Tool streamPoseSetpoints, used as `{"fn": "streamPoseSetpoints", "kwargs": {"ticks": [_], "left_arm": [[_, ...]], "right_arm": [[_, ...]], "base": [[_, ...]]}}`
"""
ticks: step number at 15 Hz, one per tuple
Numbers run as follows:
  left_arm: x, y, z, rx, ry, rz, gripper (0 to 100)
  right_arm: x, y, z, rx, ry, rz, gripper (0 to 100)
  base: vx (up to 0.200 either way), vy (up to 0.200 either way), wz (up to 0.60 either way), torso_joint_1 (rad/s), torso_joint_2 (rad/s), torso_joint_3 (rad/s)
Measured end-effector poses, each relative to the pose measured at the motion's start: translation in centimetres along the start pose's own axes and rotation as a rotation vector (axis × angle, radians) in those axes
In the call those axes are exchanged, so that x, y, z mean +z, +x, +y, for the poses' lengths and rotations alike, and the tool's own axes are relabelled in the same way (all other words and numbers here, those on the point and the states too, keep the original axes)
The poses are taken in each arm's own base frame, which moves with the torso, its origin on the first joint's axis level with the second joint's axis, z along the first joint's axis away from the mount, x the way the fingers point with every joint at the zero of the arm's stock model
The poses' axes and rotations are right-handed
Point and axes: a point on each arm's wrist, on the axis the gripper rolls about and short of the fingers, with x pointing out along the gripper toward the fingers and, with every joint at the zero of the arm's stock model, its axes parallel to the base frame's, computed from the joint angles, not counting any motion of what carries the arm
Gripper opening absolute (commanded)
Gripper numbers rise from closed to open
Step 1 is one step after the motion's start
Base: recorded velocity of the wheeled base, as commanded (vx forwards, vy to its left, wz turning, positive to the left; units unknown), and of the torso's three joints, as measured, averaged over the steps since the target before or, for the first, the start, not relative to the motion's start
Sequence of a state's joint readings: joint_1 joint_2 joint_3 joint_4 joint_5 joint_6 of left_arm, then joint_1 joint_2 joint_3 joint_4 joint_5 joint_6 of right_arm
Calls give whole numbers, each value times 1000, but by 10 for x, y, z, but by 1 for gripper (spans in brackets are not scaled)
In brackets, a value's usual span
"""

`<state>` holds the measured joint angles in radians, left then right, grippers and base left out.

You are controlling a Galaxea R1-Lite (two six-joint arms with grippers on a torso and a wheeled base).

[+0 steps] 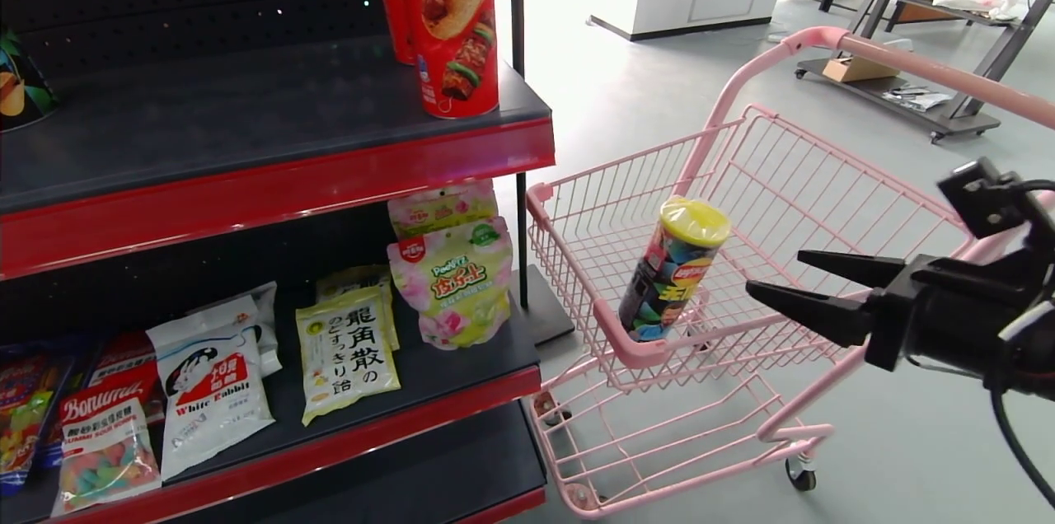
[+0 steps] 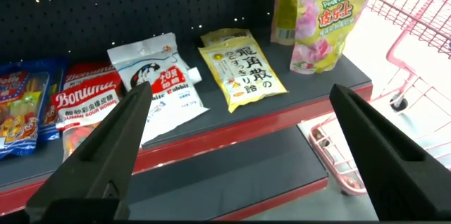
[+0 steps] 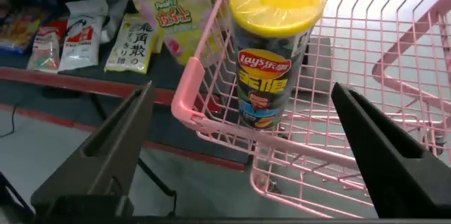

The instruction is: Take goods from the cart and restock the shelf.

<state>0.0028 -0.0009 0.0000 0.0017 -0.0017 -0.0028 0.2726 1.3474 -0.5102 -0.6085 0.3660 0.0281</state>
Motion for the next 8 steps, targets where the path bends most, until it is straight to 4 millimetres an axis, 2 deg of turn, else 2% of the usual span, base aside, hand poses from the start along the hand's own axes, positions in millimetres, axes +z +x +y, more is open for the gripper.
{"fn": "streamPoseSetpoints", "kwargs": {"ticks": [5, 8], "left_arm": [[0, 0, 0, 0, 0, 0, 100], [0, 0, 0, 0, 0, 0, 100]], "right_arm": [[-14, 44, -13, 10, 7, 48, 100], [-17, 62, -19, 12, 3, 41, 100]], "base": [[0, 0, 0, 0, 0, 0], [0, 0, 0, 0, 0, 0]]}}
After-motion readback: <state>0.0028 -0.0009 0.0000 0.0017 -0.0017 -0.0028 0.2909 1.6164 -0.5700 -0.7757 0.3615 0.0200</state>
